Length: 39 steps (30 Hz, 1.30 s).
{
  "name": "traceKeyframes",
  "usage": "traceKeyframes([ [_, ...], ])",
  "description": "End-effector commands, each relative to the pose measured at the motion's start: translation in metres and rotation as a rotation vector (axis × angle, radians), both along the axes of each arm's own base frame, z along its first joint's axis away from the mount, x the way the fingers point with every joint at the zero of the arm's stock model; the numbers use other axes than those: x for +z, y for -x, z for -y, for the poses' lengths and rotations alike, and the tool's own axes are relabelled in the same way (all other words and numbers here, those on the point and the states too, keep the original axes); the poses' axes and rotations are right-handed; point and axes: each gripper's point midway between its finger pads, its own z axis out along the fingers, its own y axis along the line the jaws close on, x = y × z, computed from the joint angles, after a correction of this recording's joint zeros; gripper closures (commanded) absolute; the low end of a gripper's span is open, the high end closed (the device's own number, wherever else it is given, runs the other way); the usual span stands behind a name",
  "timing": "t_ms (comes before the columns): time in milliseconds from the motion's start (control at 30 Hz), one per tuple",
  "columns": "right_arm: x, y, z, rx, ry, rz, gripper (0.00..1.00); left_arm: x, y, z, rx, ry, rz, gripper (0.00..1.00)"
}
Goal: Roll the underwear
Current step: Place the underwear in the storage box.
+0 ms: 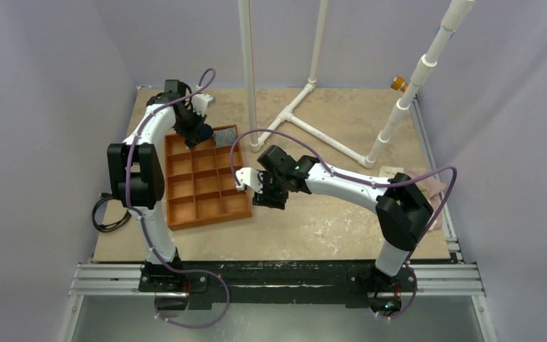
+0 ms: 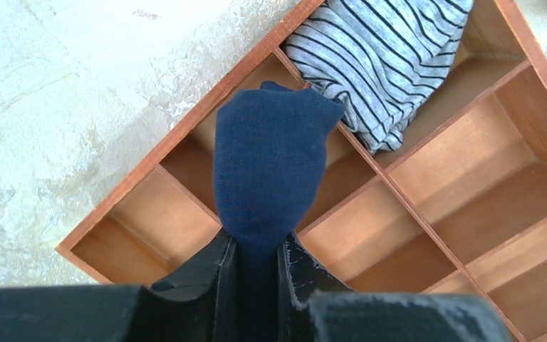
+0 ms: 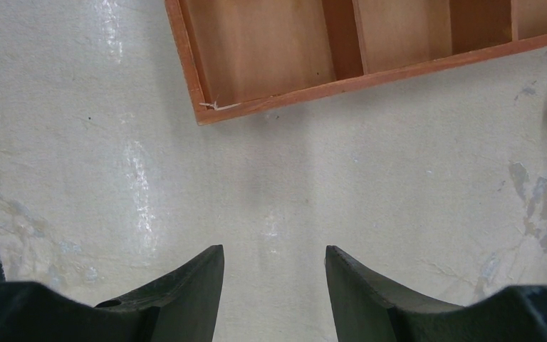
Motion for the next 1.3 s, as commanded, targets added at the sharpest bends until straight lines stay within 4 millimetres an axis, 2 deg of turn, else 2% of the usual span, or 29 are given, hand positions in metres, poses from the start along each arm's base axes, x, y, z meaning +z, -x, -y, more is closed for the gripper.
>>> traceKeyframes([
  [0,0.004,-0.001,0.004,-0.020,-0.009,0.006,0.47,-0.004,-0.016,-0.001,0.010,0.009,0.020,1.00],
  [167,0.003,-0.003,0.004,-0.023,-0.007,0.005,0.47,-0.023,-0.014,0.002,-0.028,-0.029,-0.022,1.00],
  [333,0.001,-0.003,0.005,-0.023,0.001,0.000,0.47,-0.032,-0.016,0.004,-0.097,-0.073,-0.047,1.00],
  [400,0.001,-0.004,0.005,-0.024,0.005,0.002,0.47,-0.038,-0.010,0.010,-0.122,-0.074,-0.098,1.00],
  [667,-0.002,-0.003,0.008,-0.025,0.015,-0.003,0.47,-0.043,-0.015,0.017,-0.119,-0.085,-0.125,1.00],
  [900,-0.002,-0.003,0.008,-0.027,0.017,-0.004,0.47,-0.065,-0.004,0.015,-0.155,-0.124,-0.239,1.00],
  [1067,-0.004,-0.003,0.008,-0.027,0.017,-0.008,0.47,-0.080,0.004,0.002,-0.170,-0.197,-0.291,1.00],
  [1267,-0.005,-0.004,0.007,-0.028,0.024,-0.013,0.47,-0.079,0.006,0.000,-0.173,-0.215,-0.276,0.88],
])
